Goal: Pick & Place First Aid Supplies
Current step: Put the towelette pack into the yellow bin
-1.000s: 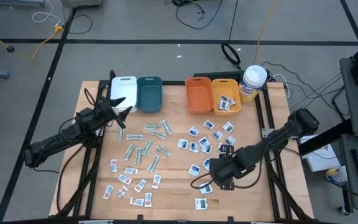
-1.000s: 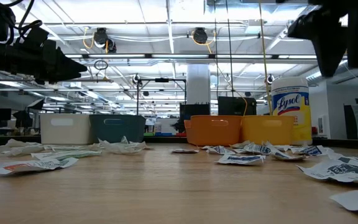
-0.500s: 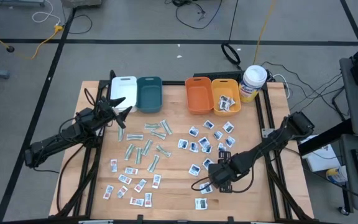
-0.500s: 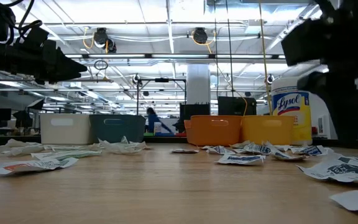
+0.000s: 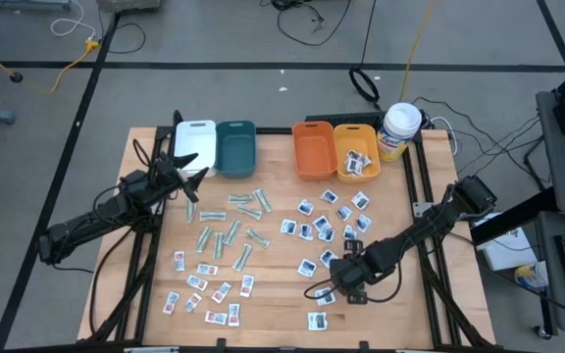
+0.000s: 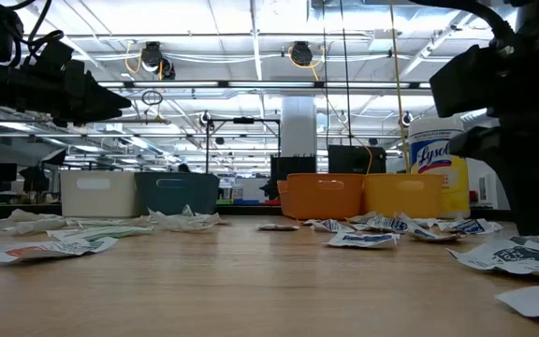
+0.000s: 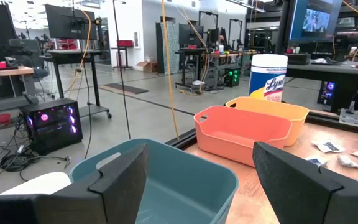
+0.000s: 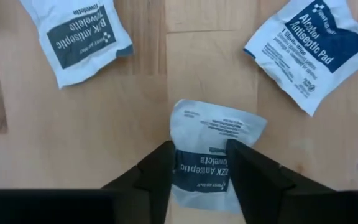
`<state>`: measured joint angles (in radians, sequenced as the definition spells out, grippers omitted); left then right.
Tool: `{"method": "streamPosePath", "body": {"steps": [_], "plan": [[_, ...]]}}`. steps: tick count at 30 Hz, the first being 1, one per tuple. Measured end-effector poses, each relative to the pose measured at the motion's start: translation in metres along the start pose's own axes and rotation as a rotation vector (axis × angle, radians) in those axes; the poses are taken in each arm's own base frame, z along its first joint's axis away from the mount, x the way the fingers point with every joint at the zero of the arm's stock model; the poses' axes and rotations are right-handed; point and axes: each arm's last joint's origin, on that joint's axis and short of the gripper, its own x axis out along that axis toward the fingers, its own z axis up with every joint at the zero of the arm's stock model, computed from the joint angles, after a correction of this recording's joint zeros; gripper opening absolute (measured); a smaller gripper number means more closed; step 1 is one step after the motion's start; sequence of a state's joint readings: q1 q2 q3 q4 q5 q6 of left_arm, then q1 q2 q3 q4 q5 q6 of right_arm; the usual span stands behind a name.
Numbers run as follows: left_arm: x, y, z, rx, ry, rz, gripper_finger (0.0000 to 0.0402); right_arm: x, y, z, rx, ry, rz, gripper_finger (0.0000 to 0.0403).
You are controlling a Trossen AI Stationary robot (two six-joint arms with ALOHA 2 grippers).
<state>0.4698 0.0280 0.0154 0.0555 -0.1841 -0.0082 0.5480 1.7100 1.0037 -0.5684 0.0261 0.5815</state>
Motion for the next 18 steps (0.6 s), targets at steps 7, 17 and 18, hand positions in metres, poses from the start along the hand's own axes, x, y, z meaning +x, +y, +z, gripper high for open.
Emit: {"method": "streamPosePath", "body": {"steps": [7, 17, 18], "plan": [[0.000, 0.000, 0.000, 0.000, 0.000, 0.000, 0.0296, 0.000, -0.001, 0.000, -0.053, 0.001, 0.001, 0.0016], [0.000, 0.000, 0.000, 0.000, 0.000, 0.000, 0.0296, -0.027, -0.027, 0.009, -0.054, -0.001, 0.075, 0.0006], [0.000, 0.000, 0.000, 0.000, 0.000, 0.000, 0.0296, -0.031, -0.031, 0.009, -0.054, -0.002, 0.083, 0.0006]]}}
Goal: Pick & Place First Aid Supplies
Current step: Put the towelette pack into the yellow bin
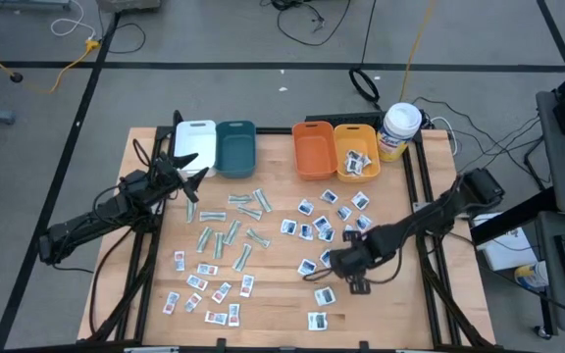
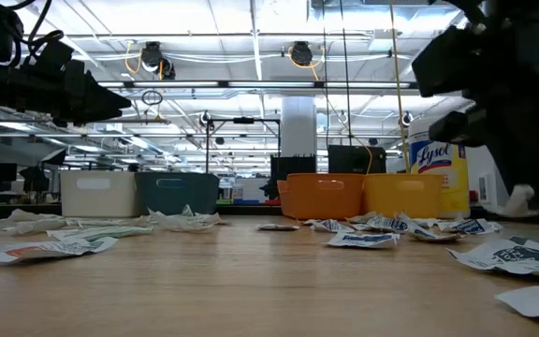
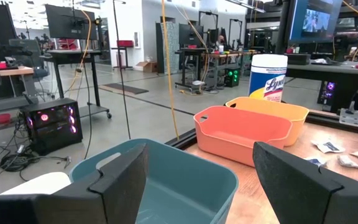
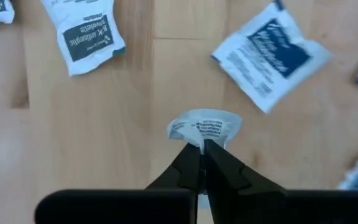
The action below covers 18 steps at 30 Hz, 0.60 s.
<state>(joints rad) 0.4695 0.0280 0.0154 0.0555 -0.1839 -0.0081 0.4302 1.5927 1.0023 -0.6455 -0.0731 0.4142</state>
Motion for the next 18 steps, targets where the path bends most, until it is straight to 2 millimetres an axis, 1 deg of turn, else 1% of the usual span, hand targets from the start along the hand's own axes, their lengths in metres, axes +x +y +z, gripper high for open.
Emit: {"method": "streamPosePath", "body": {"steps": [6, 12, 18], "plan": [[0.000, 0.000, 0.000, 0.000, 0.000, 0.000, 0.0296, -0.033, -0.026, -0.003, -0.013, -0.021, -0.007, 0.0003], [0.000, 0.000, 0.000, 0.000, 0.000, 0.000, 0.0296, -0.064, -0.051, -0.008, -0.012, -0.085, -0.020, 0.0002], [0.000, 0.000, 0.000, 0.000, 0.000, 0.000, 0.0296, -0.086, -0.072, -0.012, 0.004, -0.154, -0.039, 0.0002]]}}
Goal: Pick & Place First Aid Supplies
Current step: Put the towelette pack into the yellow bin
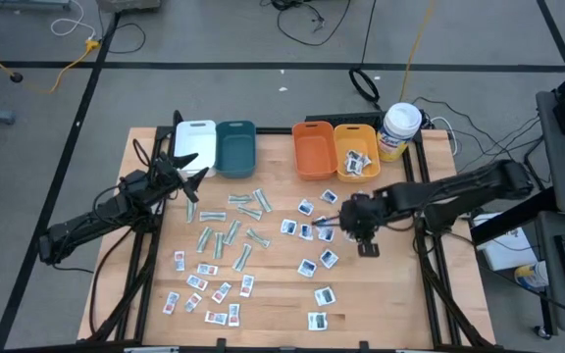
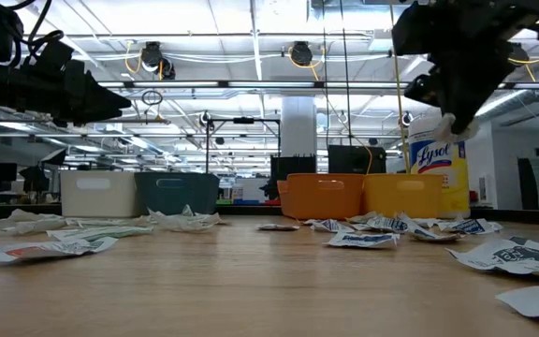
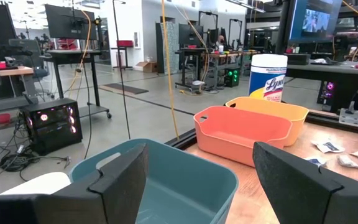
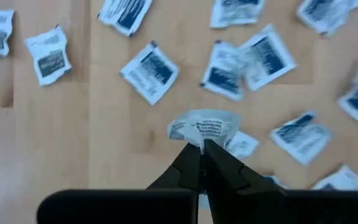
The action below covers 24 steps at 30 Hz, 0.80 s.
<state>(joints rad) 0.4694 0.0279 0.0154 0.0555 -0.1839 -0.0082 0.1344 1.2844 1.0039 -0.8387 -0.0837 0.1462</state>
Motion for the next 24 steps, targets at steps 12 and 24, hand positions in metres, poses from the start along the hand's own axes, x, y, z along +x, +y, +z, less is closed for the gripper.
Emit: {"method": "streamPosePath", "body": {"steps": [12, 24], "plan": [[0.000, 0.000, 0.000, 0.000, 0.000, 0.000, 0.0296, -0.008, -0.056, 0.002, 0.282, -0.049, -0.228, 0.0002], [0.000, 0.000, 0.000, 0.000, 0.000, 0.000, 0.0296, -0.025, -0.121, -0.006, 0.469, -0.105, -0.603, 0.0003]]}}
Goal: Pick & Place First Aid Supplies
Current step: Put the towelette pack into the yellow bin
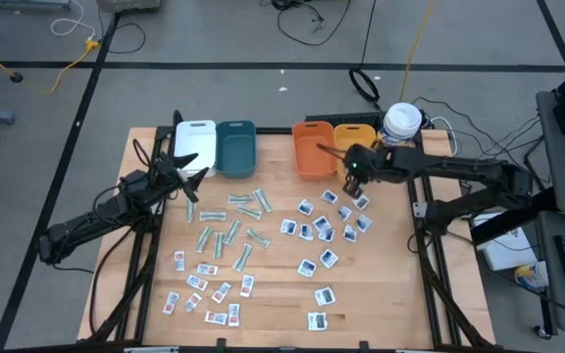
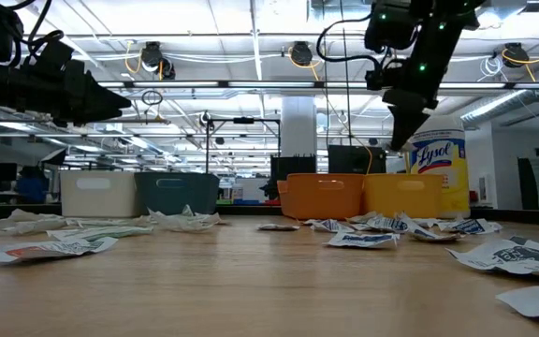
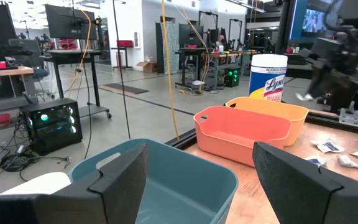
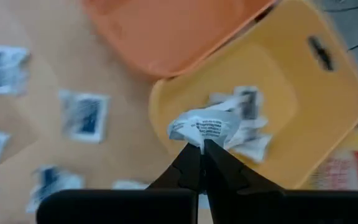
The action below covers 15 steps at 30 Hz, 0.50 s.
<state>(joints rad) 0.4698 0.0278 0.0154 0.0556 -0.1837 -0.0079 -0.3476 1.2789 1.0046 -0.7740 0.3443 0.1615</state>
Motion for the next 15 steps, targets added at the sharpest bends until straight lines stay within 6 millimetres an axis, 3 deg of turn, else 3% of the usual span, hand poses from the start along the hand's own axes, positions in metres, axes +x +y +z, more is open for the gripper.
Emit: {"method": "streamPosePath", "body": {"steps": [8, 15], "plan": [[0.000, 0.000, 0.000, 0.000, 0.000, 0.000, 0.0296, 0.007, -0.019, 0.015, 0.041, -0.107, -0.027, 0.0003], [0.000, 0.000, 0.000, 0.000, 0.000, 0.000, 0.0296, 0.038, -0.017, 0.017, 0.030, 0.004, -0.045, 0.0003]]}}
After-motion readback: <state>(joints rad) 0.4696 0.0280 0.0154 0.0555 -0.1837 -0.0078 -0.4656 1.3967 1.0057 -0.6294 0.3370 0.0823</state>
